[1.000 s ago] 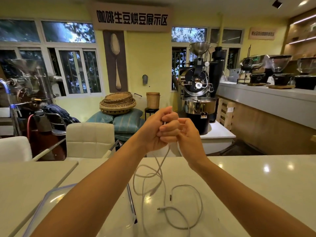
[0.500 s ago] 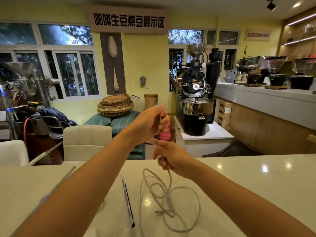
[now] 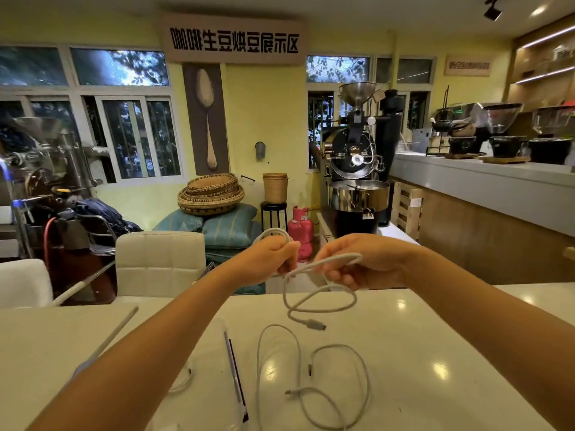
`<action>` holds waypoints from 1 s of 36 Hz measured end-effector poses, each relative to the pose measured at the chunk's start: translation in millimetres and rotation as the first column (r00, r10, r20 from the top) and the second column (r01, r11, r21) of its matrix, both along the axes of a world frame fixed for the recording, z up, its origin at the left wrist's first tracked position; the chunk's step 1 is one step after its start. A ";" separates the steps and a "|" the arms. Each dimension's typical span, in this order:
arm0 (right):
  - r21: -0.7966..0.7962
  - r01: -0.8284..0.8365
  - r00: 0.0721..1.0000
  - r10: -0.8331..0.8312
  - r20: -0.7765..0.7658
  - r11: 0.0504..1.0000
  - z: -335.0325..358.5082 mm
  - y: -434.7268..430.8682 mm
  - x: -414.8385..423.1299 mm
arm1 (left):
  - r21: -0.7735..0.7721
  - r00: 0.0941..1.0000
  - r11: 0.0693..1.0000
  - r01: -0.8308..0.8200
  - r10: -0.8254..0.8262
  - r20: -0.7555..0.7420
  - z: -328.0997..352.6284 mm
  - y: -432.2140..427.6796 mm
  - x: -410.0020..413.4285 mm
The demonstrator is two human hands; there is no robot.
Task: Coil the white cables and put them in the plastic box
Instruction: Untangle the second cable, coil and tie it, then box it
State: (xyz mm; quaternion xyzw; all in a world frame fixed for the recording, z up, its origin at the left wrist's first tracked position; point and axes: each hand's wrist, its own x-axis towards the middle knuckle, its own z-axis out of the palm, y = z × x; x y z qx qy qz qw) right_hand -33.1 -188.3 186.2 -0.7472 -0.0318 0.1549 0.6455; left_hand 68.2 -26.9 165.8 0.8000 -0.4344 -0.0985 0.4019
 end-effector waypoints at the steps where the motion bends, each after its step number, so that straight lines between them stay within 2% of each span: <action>1: 0.059 0.003 1.000 -0.004 0.006 0.998 1.8 -3.4 -0.6 | 0.011 0.999 1.000 0.027 -0.027 -0.024 -0.6 0.6 -2.1; 5: 0.275 -0.045 0.997 0.025 0.074 0.960 4.2 -9.3 -1.7 | -0.004 0.983 0.991 0.135 -0.135 -0.126 -3.7 2.8 -12.0; 8: 0.428 -0.198 0.980 0.182 0.078 0.882 3.7 -11.5 0.5 | -0.046 0.952 0.977 0.210 -0.215 -0.220 -11.2 4.2 -13.9; 10: 0.498 -0.274 0.961 0.250 0.116 0.822 3.0 -14.5 4.0 | -0.141 0.898 0.961 0.240 -0.274 -0.345 -15.6 4.4 -15.4; 12: 0.529 -0.288 0.958 0.238 0.162 0.798 2.0 -16.2 6.8 | -0.231 0.828 0.938 0.260 -0.340 -0.446 -17.3 3.9 -17.3; 15: 0.490 -0.175 0.979 0.096 0.183 0.854 4.1 -12.0 5.8 | -0.332 0.719 0.895 0.297 -0.438 -0.540 -17.7 4.0 -20.7; 18: 0.450 0.014 0.982 -0.096 0.162 0.893 9.4 -5.0 4.4 | -0.356 0.650 0.871 0.340 -0.491 -0.581 -18.6 5.4 -25.0; 22: 0.568 0.141 0.966 -0.239 0.101 0.811 9.9 -2.4 10.8 | -0.351 0.602 0.844 0.405 -0.535 -0.592 -19.3 4.5 -27.8; 28: 0.773 0.192 0.957 -0.290 -0.011 0.604 8.6 2.2 26.3 | -0.259 0.646 0.872 0.416 -0.484 -0.591 -19.7 1.3 -39.3; 36: 0.761 0.319 0.912 -0.403 -0.084 0.564 -4.1 9.1 39.9 | -0.306 0.673 0.889 0.342 -0.458 -0.580 -11.1 2.6 -41.4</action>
